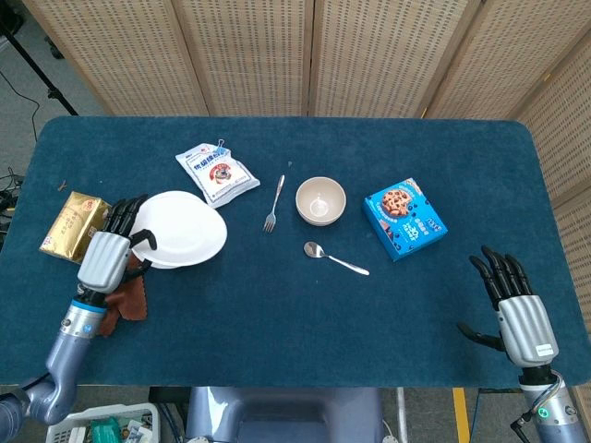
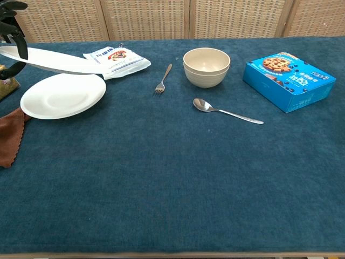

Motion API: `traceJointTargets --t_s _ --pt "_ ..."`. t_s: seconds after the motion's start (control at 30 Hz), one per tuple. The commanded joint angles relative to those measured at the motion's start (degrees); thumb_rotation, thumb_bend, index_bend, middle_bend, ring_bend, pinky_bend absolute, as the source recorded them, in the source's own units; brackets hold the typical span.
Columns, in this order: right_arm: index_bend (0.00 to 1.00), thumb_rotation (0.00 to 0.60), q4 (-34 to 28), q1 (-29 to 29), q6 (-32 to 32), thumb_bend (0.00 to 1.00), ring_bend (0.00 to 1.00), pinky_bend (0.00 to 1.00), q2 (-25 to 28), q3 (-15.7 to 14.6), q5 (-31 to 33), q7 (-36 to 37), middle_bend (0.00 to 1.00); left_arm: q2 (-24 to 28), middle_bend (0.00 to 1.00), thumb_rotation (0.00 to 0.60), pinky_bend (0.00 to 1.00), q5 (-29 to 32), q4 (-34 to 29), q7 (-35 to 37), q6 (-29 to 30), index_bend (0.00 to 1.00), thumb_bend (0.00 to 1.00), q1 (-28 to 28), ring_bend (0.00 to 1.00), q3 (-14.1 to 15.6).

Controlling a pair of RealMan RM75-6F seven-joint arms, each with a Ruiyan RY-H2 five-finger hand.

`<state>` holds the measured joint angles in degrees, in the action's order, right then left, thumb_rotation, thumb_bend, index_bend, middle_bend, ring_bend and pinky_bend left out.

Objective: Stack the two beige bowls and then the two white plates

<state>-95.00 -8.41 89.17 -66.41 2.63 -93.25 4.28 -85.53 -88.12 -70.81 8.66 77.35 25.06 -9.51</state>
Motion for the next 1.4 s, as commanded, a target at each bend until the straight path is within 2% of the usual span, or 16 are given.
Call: traceJointTargets --t_s 0.03,0.3,0.5,0.7,1.0,1.17,1.4 --pt "0.00 0.600 0.08 0.02 -0.08 0.00 0.00 0.00 0.03 0.18 0.24 0.08 0.00 -1.75 0.00 0.600 0.00 2.06 4.54 3.48 -1.29 0.86 0.72 0.26 0.00 -0.57" --pt "0.00 0.600 0.25 0.00 -0.78 0.00 0.00 0.00 0.00 0.30 0.72 0.53 0.00 -6.65 0.00 0.600 0.00 4.82 15.28 9.28 -3.29 0.86 0.72 0.61 0.00 -0.80" --pt "0.00 0.600 0.35 -0.08 -1.20 0.00 0.00 0.00 -0.15 0.35 0.81 0.55 0.00 -8.33 0.00 0.600 0.00 5.42 20.20 11.49 -4.34 0.86 0.71 1.63 0.00 -1.12" --pt "0.00 0.600 0.48 -0.04 -1.31 0.00 0.00 0.00 -0.28 0.47 0.91 0.32 0.00 -10.34 0.00 0.600 0.00 5.34 23.79 13.19 -6.20 0.83 0.66 2.65 0.00 -0.31" --pt "0.00 0.600 0.64 -0.01 -1.28 0.00 0.00 0.00 -0.42 0.65 0.89 0.45 0.00 -9.85 0.00 0.600 0.00 4.66 24.14 13.25 -7.43 0.75 0.61 2.37 0.00 1.62" --pt "0.00 0.600 0.61 0.07 -1.21 0.00 0.00 0.00 -0.40 0.67 0.79 0.58 0.00 -8.71 0.00 0.600 0.00 4.13 22.79 11.74 -8.37 0.67 0.60 1.76 0.00 3.31" --pt "0.00 0.600 0.58 0.02 -1.45 0.00 0.00 0.00 -0.48 0.69 0.76 0.49 0.00 -7.78 0.00 0.600 0.00 4.31 20.63 7.32 -10.39 0.67 0.59 1.95 0.00 4.39"
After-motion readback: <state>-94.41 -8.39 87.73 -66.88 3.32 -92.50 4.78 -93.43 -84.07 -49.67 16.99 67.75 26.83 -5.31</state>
